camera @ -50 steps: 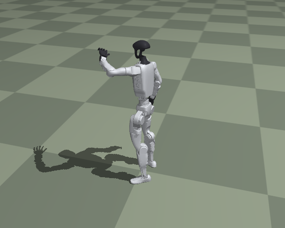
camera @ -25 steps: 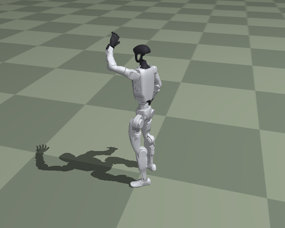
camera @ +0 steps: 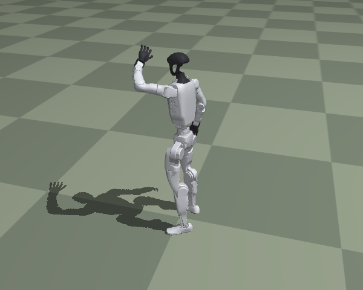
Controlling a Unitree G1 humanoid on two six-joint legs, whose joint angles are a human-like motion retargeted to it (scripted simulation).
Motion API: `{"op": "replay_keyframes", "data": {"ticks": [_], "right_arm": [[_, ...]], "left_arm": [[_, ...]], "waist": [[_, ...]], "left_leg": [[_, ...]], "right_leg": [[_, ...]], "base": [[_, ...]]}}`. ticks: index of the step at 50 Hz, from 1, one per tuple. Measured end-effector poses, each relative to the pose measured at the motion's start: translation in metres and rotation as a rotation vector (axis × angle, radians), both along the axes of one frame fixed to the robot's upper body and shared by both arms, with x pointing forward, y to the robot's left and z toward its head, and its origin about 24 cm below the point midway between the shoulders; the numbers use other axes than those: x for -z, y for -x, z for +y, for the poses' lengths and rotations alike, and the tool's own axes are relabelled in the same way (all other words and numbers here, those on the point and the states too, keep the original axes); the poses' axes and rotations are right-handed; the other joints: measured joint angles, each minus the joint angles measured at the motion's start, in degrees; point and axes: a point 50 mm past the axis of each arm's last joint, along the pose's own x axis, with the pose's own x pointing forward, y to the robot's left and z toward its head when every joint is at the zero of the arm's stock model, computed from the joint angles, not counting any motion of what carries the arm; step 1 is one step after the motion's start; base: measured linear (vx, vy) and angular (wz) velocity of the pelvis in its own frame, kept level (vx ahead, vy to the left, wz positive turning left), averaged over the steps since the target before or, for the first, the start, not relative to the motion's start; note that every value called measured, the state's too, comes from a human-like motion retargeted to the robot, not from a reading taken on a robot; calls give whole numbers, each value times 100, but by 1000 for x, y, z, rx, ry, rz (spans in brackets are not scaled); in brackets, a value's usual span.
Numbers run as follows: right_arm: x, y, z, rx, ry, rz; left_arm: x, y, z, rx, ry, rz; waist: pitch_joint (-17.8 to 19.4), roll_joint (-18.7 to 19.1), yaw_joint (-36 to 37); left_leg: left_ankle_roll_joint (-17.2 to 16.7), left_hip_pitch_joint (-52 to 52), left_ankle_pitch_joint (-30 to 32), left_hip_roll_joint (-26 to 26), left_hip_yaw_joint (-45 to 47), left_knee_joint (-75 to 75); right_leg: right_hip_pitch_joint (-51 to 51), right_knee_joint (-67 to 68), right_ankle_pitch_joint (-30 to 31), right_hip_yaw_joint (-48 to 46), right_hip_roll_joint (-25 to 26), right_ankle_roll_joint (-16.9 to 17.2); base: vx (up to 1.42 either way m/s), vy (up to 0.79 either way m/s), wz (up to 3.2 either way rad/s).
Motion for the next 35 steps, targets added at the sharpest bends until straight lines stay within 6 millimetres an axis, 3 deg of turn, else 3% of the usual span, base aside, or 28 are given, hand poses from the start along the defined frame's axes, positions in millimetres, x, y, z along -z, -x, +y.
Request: {"op": "replay_keyframes", "data": {"ticks": [5,8,10,13,18,22,25,30,35], "right_arm": [[-8,-14,-4,76,22,-110],[-10,-16,-4,107,32,-136],[-9,-15,-4,107,36,-132],[-6,-12,1,66,30,-103],[-3,-14,12,-48,-2,-63],[-4,-22,19,-99,-23,-77],[-7,-31,21,-99,-35,-104],[-13,-39,18,-65,-38,-145],[-13,-33,12,-42,-22,-146]], "left_arm": [[-4,-14,45,-100,155,-23],[-13,-17,61,-110,270,-32],[-16,-16,61,-83,309,-30],[-10,-12,40,1,262,-9],[23,4,-12,148,-9,46],[52,14,-31,189,-209,121],[64,8,-24,137,-269,243],[72,-17,11,-71,-271,464],[62,-20,21,-173,-275,395]], "waist": [[39,-19,150],[42,-29,254],[36,-39,317],[21,-73,381],[-7,-172,394],[-14,-246,385],[-13,-276,400],[-10,-269,457],[-22,-243,465]], "left_leg": [[0,6,8,40,76,3],[1,5,9,63,59,-1],[2,1,8,73,14,-6],[3,-16,6,70,-98,-16],[16,-73,-2,29,-295,-17],[13,-76,-28,8,-332,2],[11,-47,-58,8,-272,21],[10,13,-101,44,-99,47],[8,15,-111,83,-38,55]], "right_leg": [[-35,-12,36,61,60,0],[-32,-9,32,41,81,0],[-17,-5,18,-3,81,0],[23,4,-15,-108,56,0],[82,13,-55,-292,-19,0],[109,14,-66,-321,-53,0],[110,12,-58,-260,-53,0],[76,15,-29,-98,-2,0],[39,20,-10,-50,48,0]], "base": [[0,0,0],[0,0,0],[1,0,11],[3,2,32],[2,4,35],[0,1,5],[0,0,-8],[1,-1,-30],[0,-1,-8]]}}
